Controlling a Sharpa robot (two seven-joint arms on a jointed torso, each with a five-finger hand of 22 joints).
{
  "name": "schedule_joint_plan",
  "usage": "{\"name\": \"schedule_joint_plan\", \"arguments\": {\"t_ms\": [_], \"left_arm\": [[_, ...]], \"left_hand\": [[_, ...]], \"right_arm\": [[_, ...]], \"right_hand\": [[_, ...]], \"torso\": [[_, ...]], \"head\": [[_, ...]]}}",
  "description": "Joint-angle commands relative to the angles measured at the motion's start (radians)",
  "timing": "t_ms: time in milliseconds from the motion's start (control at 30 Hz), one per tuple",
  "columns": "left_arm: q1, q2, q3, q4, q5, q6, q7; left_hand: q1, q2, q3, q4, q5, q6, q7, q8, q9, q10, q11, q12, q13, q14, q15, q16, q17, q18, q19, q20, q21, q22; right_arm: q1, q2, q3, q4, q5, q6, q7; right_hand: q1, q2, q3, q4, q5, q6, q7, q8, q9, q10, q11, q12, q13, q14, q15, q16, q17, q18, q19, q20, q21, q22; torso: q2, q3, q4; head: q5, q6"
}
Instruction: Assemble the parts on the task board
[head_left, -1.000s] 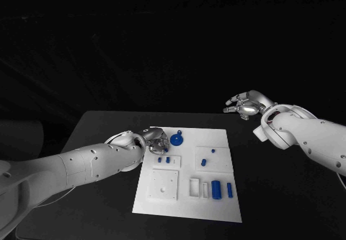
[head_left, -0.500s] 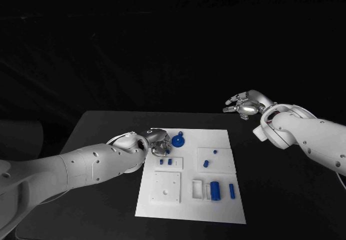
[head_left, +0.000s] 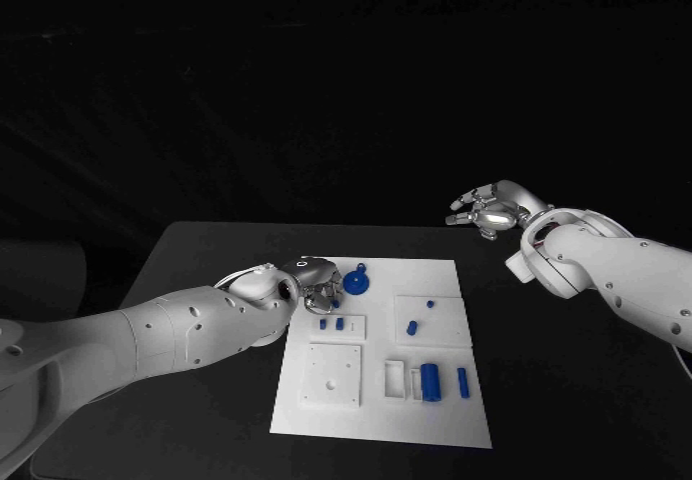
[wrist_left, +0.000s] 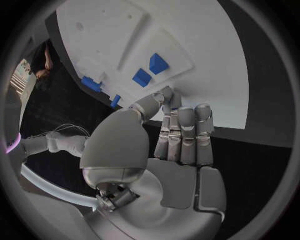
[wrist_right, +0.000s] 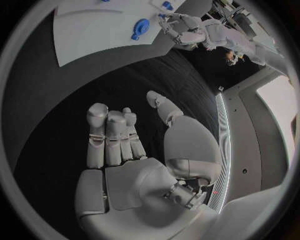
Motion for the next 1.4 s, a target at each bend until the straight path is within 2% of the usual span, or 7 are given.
{"name": "schedule_joint_plan", "arguments": {"t_ms": [33,300,433,767,1067,1333,1400], "left_arm": [[-0.008,0.004,-0.006,0.002,-0.051,0.034,-0.018],[-0.008,-0.003,-0.006,0.004,-0.001,-0.002,0.027],[-0.008,-0.008,-0.006,0.004,0.02,-0.021,0.045],[-0.008,-0.016,-0.006,0.002,0.028,-0.039,0.04],[-0.008,-0.021,-0.004,-0.003,0.028,-0.053,0.028],[-0.008,-0.035,-0.001,-0.021,0.06,-0.054,0.031],[-0.008,-0.04,0.008,-0.03,0.106,-0.063,0.031]], "left_hand": [[0.006,0.007,0.006,0.0,0.006,0.007,0.002,0.004,0.0,0.008,0.001,0.005,0.002,-0.001,-0.007,0.007,0.001,0.015,-0.001,-0.039,0.006,0.016],[0.009,0.001,0.01,0.002,0.01,-0.003,0.006,-0.003,-0.003,0.011,-0.001,0.005,0.002,0.002,-0.008,0.008,0.001,0.015,0.004,-0.041,0.007,0.014],[0.026,-0.026,0.015,-0.008,0.008,-0.101,0.04,-0.056,-0.025,0.012,-0.001,0.003,0.004,-0.001,-0.008,0.005,-0.003,0.012,0.003,-0.042,0.005,0.012],[0.04,-0.053,0.013,-0.006,0.005,-0.189,0.029,-0.098,-0.051,0.002,0.004,-0.004,0.003,-0.007,-0.003,0.001,-0.008,0.009,-0.003,-0.039,0.001,0.011],[0.046,-0.073,0.013,-0.005,0.003,-0.211,0.028,-0.104,-0.057,-0.011,0.01,-0.012,0.001,-0.013,0.002,-0.002,-0.01,0.009,-0.008,-0.036,-0.002,0.011],[0.05,-0.07,0.017,-0.003,0.005,-0.196,0.037,-0.094,-0.054,-0.021,0.014,-0.018,-0.001,-0.016,0.006,-0.004,-0.011,0.01,-0.011,-0.033,-0.004,0.01],[0.052,-0.066,0.021,-0.002,0.005,-0.173,0.049,-0.08,-0.049,-0.032,0.019,-0.023,-0.004,-0.021,0.01,-0.008,-0.013,0.01,-0.015,-0.03,-0.007,0.01]], "right_arm": [[0.0,0.0,0.0,0.001,-0.003,0.004,0.008],[0.0,-0.001,0.0,0.0,-0.003,0.004,0.008],[0.0,-0.001,0.0,0.0,-0.003,0.004,0.009],[0.0,-0.003,0.0,-0.001,-0.003,0.003,0.009],[0.0,-0.004,0.0,-0.005,-0.003,0.006,0.01],[0.0,-0.006,0.0,-0.007,-0.006,0.011,0.018],[-0.001,-0.008,0.0,-0.005,-0.009,0.014,0.028]], "right_hand": [[-0.006,0.006,0.005,0.001,0.005,-0.014,0.021,0.006,-0.001,-0.005,-0.001,0.006,-0.002,0.008,-0.001,-0.005,0.001,0.07,-0.001,-0.008,-0.005,0.015],[-0.006,0.006,0.005,0.001,0.005,-0.014,0.021,0.006,-0.001,-0.005,-0.001,0.006,-0.002,0.008,-0.001,-0.005,0.001,0.07,-0.001,-0.008,-0.005,0.015],[-0.006,0.006,0.005,0.001,0.005,-0.014,0.021,0.006,-0.001,-0.005,-0.001,0.006,-0.002,0.008,-0.001,-0.005,0.001,0.07,-0.001,-0.008,-0.005,0.015],[-0.006,0.005,0.005,0.0,0.005,-0.014,0.021,0.006,-0.001,-0.005,-0.001,0.007,-0.003,0.008,-0.001,-0.005,0.001,0.07,-0.001,-0.008,-0.005,0.015],[-0.006,0.005,0.005,0.0,0.004,-0.015,0.021,0.006,-0.001,-0.006,-0.001,0.006,-0.003,0.008,-0.001,-0.006,0.001,0.07,-0.001,-0.008,-0.005,0.015],[-0.005,0.004,0.006,-0.002,0.002,-0.017,0.022,0.005,-0.002,-0.012,0.0,0.001,-0.007,0.003,0.0,-0.011,0.0,0.07,-0.006,-0.007,-0.009,0.014],[-0.001,0.005,0.01,-0.004,-0.002,-0.018,0.023,0.005,-0.002,-0.02,0.001,-0.013,-0.019,-0.004,0.0,-0.018,-0.003,0.07,-0.013,-0.005,-0.016,0.012]], "torso": [[0.0,-0.0005,0.0001],[0.0,-0.0003,0.0004],[0.0,-0.0005,-0.0003],[0.0,-0.0004,0.0003],[0.0,-0.0006,-0.0001],[0.0,-0.0007,-0.0001],[0.0,-0.0004,-0.0001]], "head": [[-0.001,0.0],[-0.001,0.001],[-0.001,0.002],[-0.003,0.003],[-0.002,0.005],[-0.002,0.009],[-0.003,0.01]]}}
